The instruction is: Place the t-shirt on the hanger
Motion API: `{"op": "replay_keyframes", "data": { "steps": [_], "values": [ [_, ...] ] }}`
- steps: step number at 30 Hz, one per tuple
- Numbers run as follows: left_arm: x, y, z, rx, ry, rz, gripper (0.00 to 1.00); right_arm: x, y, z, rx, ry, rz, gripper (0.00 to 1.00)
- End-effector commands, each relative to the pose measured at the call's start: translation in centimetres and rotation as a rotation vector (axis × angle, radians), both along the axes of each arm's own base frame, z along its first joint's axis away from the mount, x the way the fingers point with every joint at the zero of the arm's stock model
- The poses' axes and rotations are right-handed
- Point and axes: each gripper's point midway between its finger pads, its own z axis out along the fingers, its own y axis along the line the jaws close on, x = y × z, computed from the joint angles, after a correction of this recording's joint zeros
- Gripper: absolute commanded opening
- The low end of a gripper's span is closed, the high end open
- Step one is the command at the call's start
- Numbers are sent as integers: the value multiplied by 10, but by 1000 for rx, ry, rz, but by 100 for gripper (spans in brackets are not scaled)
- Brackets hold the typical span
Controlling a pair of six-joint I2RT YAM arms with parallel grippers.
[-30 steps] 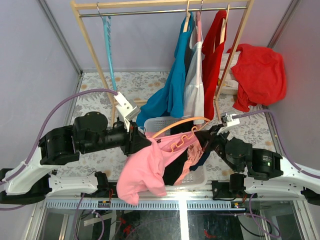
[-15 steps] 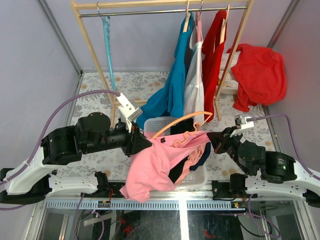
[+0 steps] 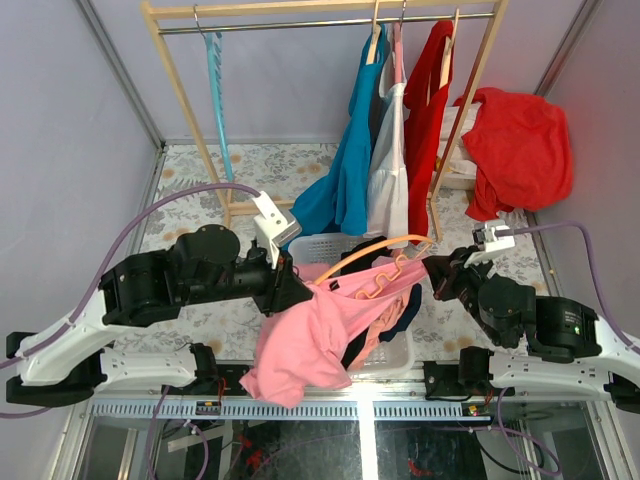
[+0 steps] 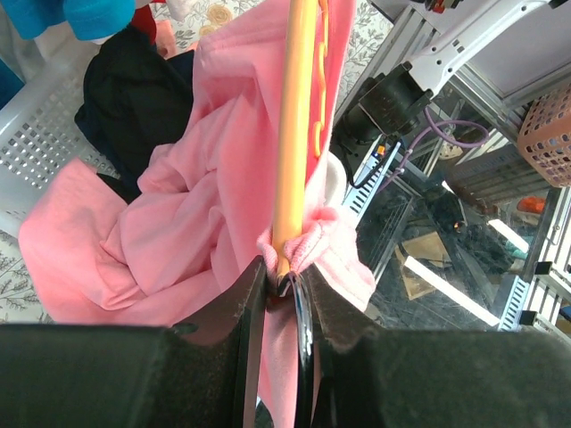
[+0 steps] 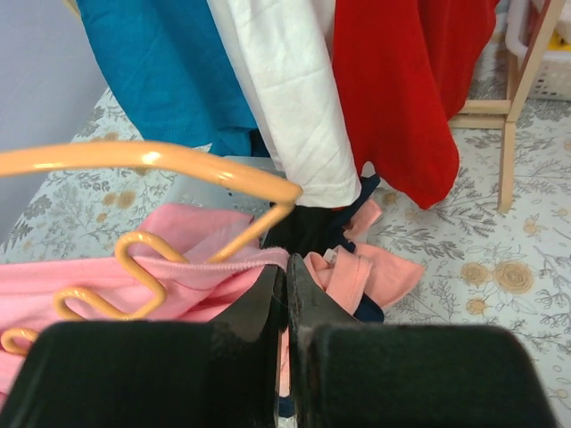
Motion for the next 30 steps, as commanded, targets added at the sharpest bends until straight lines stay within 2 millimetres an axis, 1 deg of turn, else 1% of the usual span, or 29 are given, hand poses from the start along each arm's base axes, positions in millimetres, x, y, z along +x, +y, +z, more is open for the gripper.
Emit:
{"op": "replay_keyframes", "data": {
  "steps": [1, 4, 8, 11, 15, 18, 23, 30],
  "values": [
    [-6, -5, -4, -2, 23, -39, 0, 14, -32, 26, -51, -81, -143, 0],
    [-5, -6, -11, 21, 28, -33, 0, 15, -34, 31, -67, -91, -148, 0],
    [-4, -6, -18, 44, 39, -31, 0, 15, -43, 36, -94, -98, -164, 0],
    [-5, -4, -17, 39, 37, -29, 0, 14, -51, 37, -103, -97, -171, 0],
    [-6, -4, -12, 25, 31, -34, 0, 13, -54, 29, -108, -90, -173, 0],
    [-7, -5, -11, 22, 32, -47, 0, 13, -53, 23, -115, -82, -171, 0],
    [-7, -7, -6, 14, 27, -55, 0, 13, -46, 18, -124, -79, -159, 0],
    [-5, -6, 6, -12, 7, -42, 0, 13, -29, 6, -120, -65, -123, 0]
  ]
}}
